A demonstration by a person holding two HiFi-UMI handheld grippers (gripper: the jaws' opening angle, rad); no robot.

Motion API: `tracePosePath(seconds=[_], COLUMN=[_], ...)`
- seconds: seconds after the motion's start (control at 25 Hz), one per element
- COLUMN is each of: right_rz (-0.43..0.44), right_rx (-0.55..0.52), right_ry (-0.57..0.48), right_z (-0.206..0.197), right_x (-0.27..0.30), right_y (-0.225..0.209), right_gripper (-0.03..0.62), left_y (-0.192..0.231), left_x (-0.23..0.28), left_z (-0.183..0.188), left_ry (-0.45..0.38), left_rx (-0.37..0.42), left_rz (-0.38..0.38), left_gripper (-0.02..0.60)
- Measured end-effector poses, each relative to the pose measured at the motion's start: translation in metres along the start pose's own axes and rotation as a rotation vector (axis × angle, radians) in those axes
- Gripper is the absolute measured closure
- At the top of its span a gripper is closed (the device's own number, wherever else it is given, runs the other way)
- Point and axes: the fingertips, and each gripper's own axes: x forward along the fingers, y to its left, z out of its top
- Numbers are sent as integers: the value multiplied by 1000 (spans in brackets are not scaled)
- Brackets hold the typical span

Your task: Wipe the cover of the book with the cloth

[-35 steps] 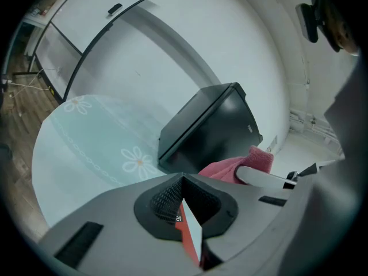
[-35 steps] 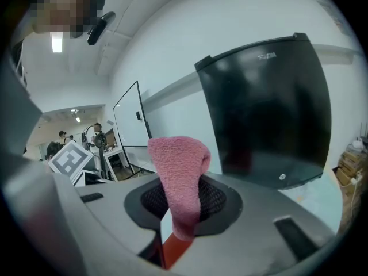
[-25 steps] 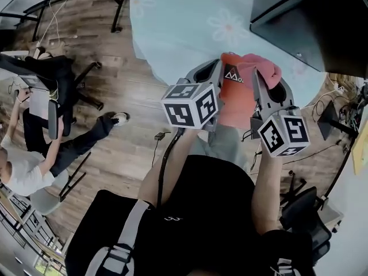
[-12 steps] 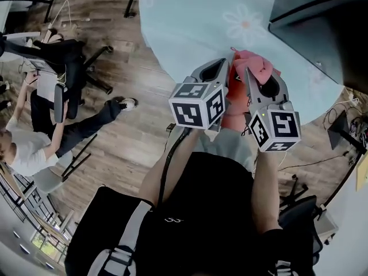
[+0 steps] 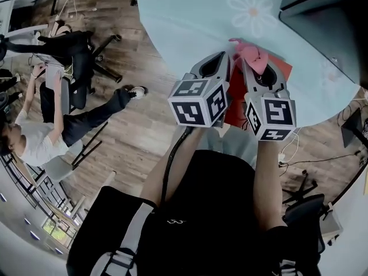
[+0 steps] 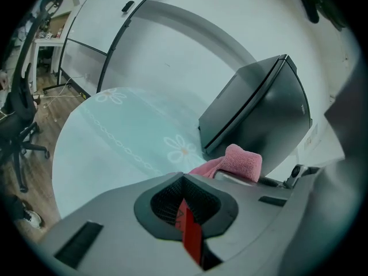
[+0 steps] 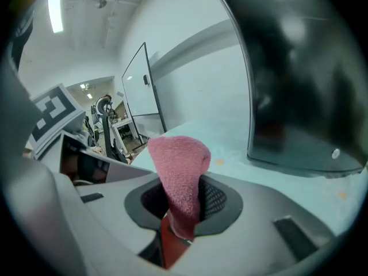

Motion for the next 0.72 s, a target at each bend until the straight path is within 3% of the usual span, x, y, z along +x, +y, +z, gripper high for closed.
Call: tracePosePath(seconds=[0.36,0.56,0.72], right_rz=[-31,-68,-77], right_rx=[5,-173,-188], right_ry=[44,77,83], right_z=[-20,-21,-26], right_x=[12,15,13], right_y=[-8,-10,-13], right_gripper=[503,502,500], left_y=[-3,-4,-10], left_x=[7,9,11], left_z=[-20,-23,-28], left_ry=[39,49,59], left_rx=[38,42,64], left_rz=[29,32,33], left_gripper=[569,569,569])
